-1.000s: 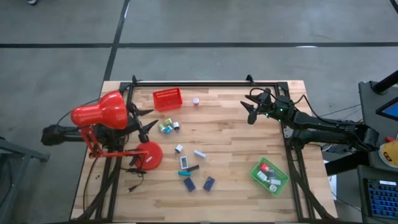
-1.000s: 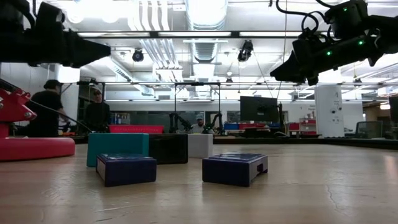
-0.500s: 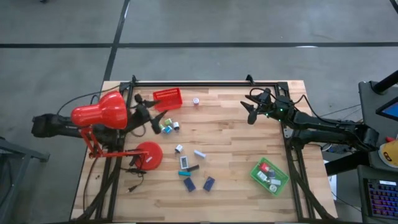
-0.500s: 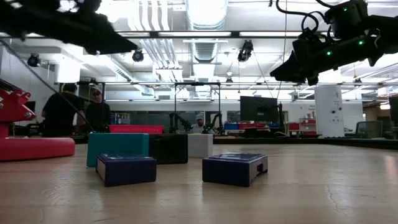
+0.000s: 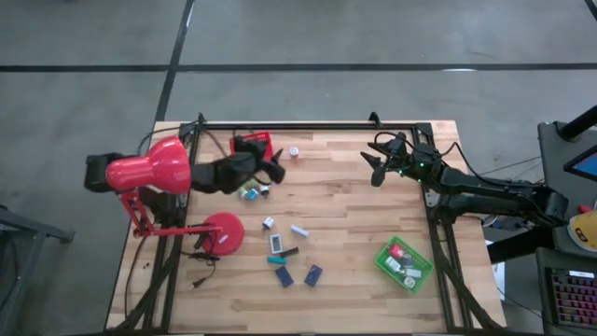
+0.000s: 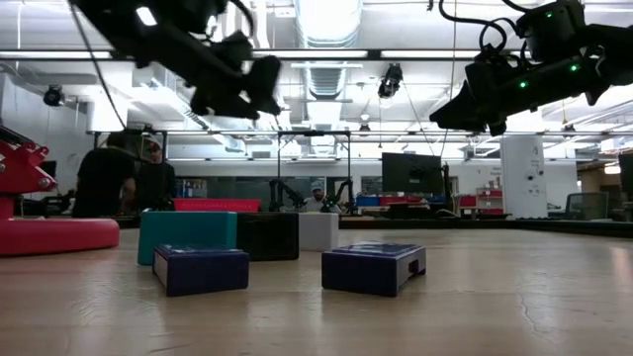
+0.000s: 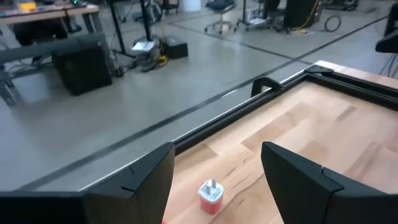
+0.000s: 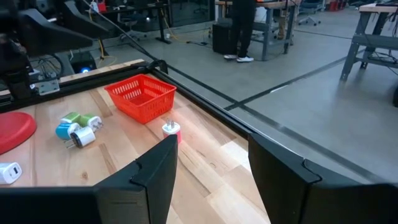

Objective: Pick & Place Office items
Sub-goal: Put the pink white charger adapter into the green bin

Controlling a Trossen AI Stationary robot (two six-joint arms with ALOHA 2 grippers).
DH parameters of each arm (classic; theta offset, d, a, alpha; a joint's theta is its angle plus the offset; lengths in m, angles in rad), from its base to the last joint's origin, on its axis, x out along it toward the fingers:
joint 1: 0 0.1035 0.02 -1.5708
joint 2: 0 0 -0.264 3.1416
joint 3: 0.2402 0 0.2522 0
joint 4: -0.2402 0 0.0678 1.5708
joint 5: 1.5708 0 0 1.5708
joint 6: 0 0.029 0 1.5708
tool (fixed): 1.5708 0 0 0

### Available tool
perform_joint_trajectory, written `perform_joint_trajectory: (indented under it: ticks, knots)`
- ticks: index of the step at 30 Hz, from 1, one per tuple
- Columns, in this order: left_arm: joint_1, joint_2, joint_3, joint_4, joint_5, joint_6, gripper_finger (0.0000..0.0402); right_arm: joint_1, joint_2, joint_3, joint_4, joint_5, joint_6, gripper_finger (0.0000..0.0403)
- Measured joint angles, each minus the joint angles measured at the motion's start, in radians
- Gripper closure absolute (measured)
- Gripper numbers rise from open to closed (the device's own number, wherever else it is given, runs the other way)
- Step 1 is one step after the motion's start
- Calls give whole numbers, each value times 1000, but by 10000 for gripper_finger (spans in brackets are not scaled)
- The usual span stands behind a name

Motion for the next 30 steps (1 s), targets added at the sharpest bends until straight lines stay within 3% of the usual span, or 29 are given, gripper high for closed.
perform_joint_trajectory:
  ticks: [8, 14, 25, 30]
  knots:
    - [27, 190, 229, -271, 43, -111, 156, 0, 0, 0, 0, 0, 0, 213]
    - [43, 309, 270, -303, 66, -207, 156, 0, 0, 0, 0, 0, 0, 213]
    - [185, 376, 333, -339, 418, -294, 156, 0, 0, 0, 0, 0, 0, 213]
    - [209, 413, 403, -498, 439, -322, 156, 0, 0, 0, 0, 0, 0, 213]
